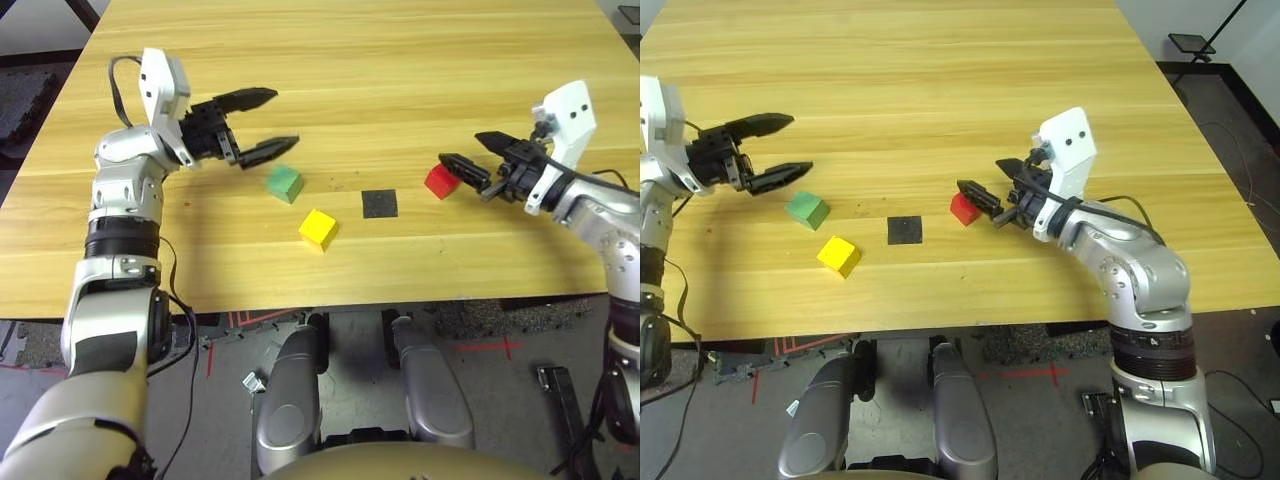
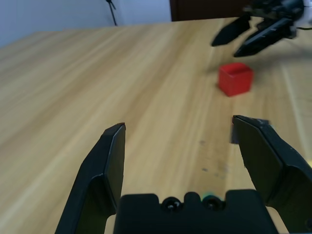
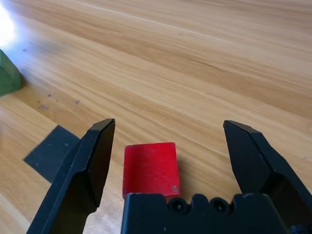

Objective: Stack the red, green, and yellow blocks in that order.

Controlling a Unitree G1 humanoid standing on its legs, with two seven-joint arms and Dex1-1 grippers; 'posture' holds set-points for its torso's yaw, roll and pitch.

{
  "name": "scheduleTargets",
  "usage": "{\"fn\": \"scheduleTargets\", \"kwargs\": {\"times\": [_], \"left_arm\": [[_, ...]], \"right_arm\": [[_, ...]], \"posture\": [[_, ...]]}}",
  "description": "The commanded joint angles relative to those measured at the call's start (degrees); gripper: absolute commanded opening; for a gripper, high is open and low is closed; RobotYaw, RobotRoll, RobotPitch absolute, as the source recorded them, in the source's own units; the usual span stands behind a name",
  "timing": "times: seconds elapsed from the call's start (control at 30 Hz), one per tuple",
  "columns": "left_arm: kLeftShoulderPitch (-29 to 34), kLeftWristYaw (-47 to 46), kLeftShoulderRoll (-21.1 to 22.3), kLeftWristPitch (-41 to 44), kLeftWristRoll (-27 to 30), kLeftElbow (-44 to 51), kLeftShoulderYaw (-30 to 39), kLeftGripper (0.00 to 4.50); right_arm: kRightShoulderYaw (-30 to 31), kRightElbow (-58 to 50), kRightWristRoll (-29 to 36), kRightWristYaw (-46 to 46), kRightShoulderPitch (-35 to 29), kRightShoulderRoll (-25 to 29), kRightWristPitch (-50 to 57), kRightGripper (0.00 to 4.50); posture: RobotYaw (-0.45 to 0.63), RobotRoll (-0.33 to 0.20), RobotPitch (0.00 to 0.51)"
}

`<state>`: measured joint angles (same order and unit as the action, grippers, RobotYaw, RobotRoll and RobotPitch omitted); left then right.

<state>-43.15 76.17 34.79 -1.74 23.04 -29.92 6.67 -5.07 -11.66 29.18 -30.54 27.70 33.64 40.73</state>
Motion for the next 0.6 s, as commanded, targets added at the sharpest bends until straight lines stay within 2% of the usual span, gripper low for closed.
{"fn": "scheduleTargets", "kwargs": {"times": [0.03,0.27,0.6], "left_arm": [[2.03,-0.85,0.01,1.67,0.48,3.84,-0.12,4.46],[3.64,-2.19,0.48,4.44,1.44,8.44,0.69,4.46],[3.79,-2.82,0.97,5.62,1.74,9.08,1.02,4.46]], "right_arm": [[1.36,1.87,-2.71,-1.46,-1.92,-0.17,-3.27,4.5],[2.28,5.31,-5.43,-2.89,-2.68,-1.57,-6.35,4.5],[3.17,0.61,-4.62,-2.03,-2.17,-5.78,-3.29,4.5]], "posture": [[0.23,0.01,0.305],[0.26,0.019,0.299],[0.27,0.025,0.285]]}}
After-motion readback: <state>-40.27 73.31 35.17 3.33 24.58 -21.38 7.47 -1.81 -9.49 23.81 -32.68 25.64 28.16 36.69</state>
